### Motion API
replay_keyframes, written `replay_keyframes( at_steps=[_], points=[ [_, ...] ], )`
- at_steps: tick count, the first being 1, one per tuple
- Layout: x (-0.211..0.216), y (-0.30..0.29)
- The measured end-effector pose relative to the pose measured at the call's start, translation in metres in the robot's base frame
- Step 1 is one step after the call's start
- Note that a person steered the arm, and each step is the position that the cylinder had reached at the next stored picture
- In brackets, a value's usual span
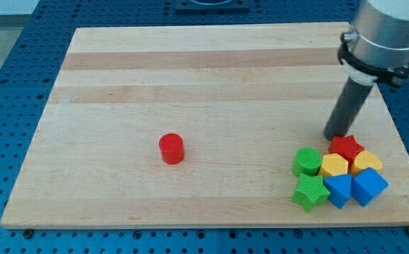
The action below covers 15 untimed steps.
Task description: Slide the red circle above the green circle
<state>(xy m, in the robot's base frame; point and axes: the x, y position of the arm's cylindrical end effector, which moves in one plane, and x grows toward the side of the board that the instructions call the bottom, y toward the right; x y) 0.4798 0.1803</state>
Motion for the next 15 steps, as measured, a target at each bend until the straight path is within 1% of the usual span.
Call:
replay_keyframes(
  at_steps=[1,2,3,4,5,7,8,9,10,11,12,13,14,15],
  points=[
    [-0.027,-0.056],
    [-0.049,-0.152],
    [-0.048,-0.256],
    [-0.016,-0.321],
    [0.011,-0.319],
    [0.014,-0.223],
    [0.016,-0.254],
    [0.035,-0.295],
    [0.056,-0.270],
    [0.052,-0.204],
    [0.031,-0.150],
    [0.021,-0.127],
    [0.021,-0.141],
    [0.006,-0.148]
  ],
)
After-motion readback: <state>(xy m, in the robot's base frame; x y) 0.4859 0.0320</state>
